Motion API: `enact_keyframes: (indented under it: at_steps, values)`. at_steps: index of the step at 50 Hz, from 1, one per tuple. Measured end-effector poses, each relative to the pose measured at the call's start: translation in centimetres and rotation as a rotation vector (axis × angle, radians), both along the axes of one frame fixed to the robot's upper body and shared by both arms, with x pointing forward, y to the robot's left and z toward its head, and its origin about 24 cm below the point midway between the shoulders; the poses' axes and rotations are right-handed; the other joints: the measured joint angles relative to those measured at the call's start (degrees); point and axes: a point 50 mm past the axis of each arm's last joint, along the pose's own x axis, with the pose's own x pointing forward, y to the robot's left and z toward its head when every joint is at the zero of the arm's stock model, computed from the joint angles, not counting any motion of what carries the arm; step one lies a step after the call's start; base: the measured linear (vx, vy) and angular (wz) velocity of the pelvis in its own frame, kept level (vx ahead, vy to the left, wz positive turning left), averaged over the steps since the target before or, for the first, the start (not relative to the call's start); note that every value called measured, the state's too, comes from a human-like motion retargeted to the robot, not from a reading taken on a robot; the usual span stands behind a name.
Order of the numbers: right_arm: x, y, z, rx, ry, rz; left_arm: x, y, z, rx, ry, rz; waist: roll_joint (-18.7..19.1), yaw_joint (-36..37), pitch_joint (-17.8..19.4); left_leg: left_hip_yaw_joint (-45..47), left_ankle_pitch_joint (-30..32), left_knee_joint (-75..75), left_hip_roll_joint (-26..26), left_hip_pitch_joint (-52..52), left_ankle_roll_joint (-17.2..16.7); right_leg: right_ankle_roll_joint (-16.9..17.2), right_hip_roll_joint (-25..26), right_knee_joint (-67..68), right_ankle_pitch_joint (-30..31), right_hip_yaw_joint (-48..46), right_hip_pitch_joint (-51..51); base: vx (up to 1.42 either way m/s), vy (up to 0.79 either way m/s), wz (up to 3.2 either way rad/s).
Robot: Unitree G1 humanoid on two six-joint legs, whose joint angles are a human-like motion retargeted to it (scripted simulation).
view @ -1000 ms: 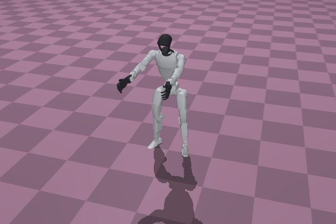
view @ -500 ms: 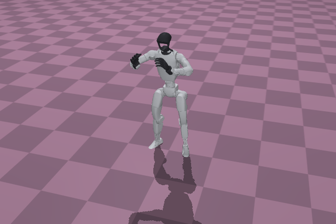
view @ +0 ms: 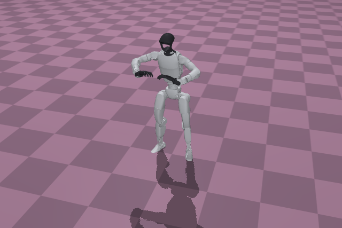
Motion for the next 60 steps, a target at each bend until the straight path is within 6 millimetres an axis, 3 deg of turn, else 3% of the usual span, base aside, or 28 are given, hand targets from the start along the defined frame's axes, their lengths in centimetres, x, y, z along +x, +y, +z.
enact_keyframes:
  at_steps: [5, 8, 13, 17, 20, 23, 26, 30, 35, 37, 38, 40, 42, 47, 50, 53, 56, 60]
  values:
    - [1.3, -0.2, -3.6, -0.11, 0.088, -0.08, 1.5, 0.4, -3.5, 0.086, 0.071, 0.095, -0.3, -0.5, 0.8, -0.1, 0.3, -0.2, -0.2, -0.2, 0.0, 0.0, -0.1, -0.1, 0.1, -0.1, -0.2, -0.06, 0.0, 0.01]
    - [1.8, -0.6, -3.8, -0.059, 0.106, -0.122, 2.1, 0.7, -4.2, 0.051, 0.109, 0.141, -0.5, -0.6, 0.8, -0.3, 0.4, -0.3, -0.3, -0.3, 0.1, 0.0, -0.2, -0.2, 0.2, -0.2, -0.1, 0.0, 0.0, 0.0]
    - [1.7, -1.4, -0.4, 0.228, 0.123, -0.144, 2.5, 1.0, -1.9, -0.159, 0.199, 0.155, -1.1, -0.3, 0.5, -1.0, 0.4, -0.4, -0.7, 0.0, 0.6, 0.0, -0.7, -0.2, 0.1, -0.7, 0.5, 0.0, 0.0, 0.0]
    - [2.3, -2.8, 1.8, 0.482, 0.232, -0.174, 2.9, 1.5, 0.6, -0.392, 0.349, 0.122, -1.9, 0.7, -0.4, -1.6, 0.0, -0.1, -1.1, 0.4, 1.2, 0.0, -1.3, 0.1, -0.2, -1.2, 1.4, 0.0, 0.0, 0.0]
    - [3.3, -4.3, 1.7, 0.722, 0.385, -0.2, 3.7, 2.3, 1.6, -0.61, 0.496, 0.088, -2.6, 1.7, -1.2, -2.1, -0.4, 0.3, -1.1, 0.8, 1.6, -0.3, -1.5, 0.2, -0.5, -1.7, 2.1, 0.0, 0.0, 0.0]
    - [4.3, -5.8, 0.1, 1.045, 0.604, -0.179, 4.9, 3.4, 1.3, -0.875, 0.673, 0.048, -3.4, 2.8, -1.6, -2.5, -0.7, 0.5, -1.0, 1.2, 1.9, -0.8, -1.5, 0.3, -0.7, -2.1, 2.8, 0.0, 0.0, 0.0]
    - [4.6, -6.5, -2.3, 1.394, 0.823, -0.067, 5.9, 4.7, -0.8, -1.163, 0.867, -0.006, -4.2, 4.0, -1.5, -2.9, -0.9, 0.7, -0.9, 1.6, 2.3, -1.3, -1.4, 0.4, -1.0, -2.4, 3.4, 0.0, 0.0, 0.0]
    - [4.2, -5.6, -5.0, 1.779, 1.0, 0.179, 6.6, 6.3, -5.8, -1.569, 1.098, -0.086, -5.0, 5.5, -1.0, -2.9, -1.1, 0.5, -0.8, 2.2, 2.9, -1.6, -1.2, 0.5, -1.1, -2.3, 3.9, 0.0, 0.0, 0.0]
    - [4.3, -1.6, -7.3, 2.008, 1.18, 0.428, 6.1, 8.3, -12.1, -2.005, 1.217, -0.113, -5.3, 6.8, -0.3, -2.1, -1.2, 0.3, -0.6, 2.8, 3.9, -1.7, -0.9, 0.5, -0.9, -1.4, 3.7, -0.01, -0.01, -0.12]
    - [4.7, 0.5, -8.0, 2.035, 1.254, 0.447, 6.0, 9.2, -12.9, -2.104, 1.188, -0.101, -5.1, 7.2, -0.2, -1.6, -1.3, 0.2, -0.6, 2.9, 4.3, -1.6, -0.7, 0.5, -0.7, -0.8, 3.5, -0.01, -0.01, -0.24]
    - [4.9, 1.9, -8.4, 1.967, 1.316, 0.413, 6.1, 9.5, -13.0, -2.108, 1.184, -0.086, -4.9, 7.4, -0.3, -1.4, -1.4, 0.3, -0.5, 3.0, 4.6, -1.5, -0.7, 0.5, -0.6, -0.6, 3.4, -0.01, -0.01, -0.23]
    - [5.2, 3.0, -8.8, 2.01, 1.264, 0.326, 6.3, 10.3, -11.8, -2.162, 1.074, -0.081, -4.4, 7.6, -0.5, -0.9, -1.4, 0.3, -0.5, 3.1, 4.8, -1.4, -0.6, 0.5, -0.5, -0.1, 3.1, -0.01, -0.01, -0.2]
    - [5.5, 4.7, -9.8, 2.159, 1.402, 0.43, 7.1, 10.4, -9.7, -2.116, 1.041, -0.096, -3.6, 7.8, -0.7, -0.6, -1.4, 0.3, -0.4, 3.2, 5.0, -1.5, -0.5, 0.5, -0.4, 0.2, 3.0, 0.0, 0.0, 0.0]
    - [6.4, 6.6, -10.9, 2.237, 1.533, 0.457, 8.9, 8.3, -1.9, -1.85, 0.948, -0.156, -1.4, 7.4, -2.0, -0.7, -1.3, 0.5, -0.5, 3.0, 4.9, -1.7, -0.7, 0.6, -0.6, 0.0, 3.1, 0.0, 0.0, 0.0]
    - [6.6, 6.9, -11.1, 2.267, 1.553, 0.475, 9.4, 5.5, 2.6, -1.636, 0.901, -0.176, 0.1, 6.5, -2.9, -1.4, -1.2, 0.7, -0.8, 2.8, 4.6, -2.0, -1.1, 0.6, -0.9, -0.7, 3.5, 0.01, 0.01, 0.23]
    - [6.7, 6.7, -11.2, 2.266, 1.554, 0.472, 9.6, 2.1, 5.8, -1.407, 0.851, -0.147, 1.4, 5.1, -3.6, -2.4, -1.0, 0.9, -1.0, 2.5, 4.2, -2.3, -1.5, 0.6, -1.2, -1.6, 4.0, 0.0, 0.01, 0.3]
    - [6.8, 6.3, -11.2, 2.245, 1.551, 0.46, 9.7, -1.5, 7.7, -1.169, 0.787, -0.078, 2.7, 3.5, -4.0, -3.3, -0.7, 1.0, -1.3, 2.2, 3.8, -2.6, -1.9, 0.5, -1.5, -2.5, 4.5, 0.0, 0.01, 0.3]
    - [7.0, 5.8, -11.1, 2.196, 1.555, 0.451, 9.6, -5.9, 8.3, -0.87, 0.702, 0.014, 4.1, 1.1, -4.1, -4.0, -0.5, 1.1, -1.6, 1.9, 3.4, -2.8, -2.2, 0.3, -1.8, -3.3, 4.9, -0.01, 0.0, 0.16]
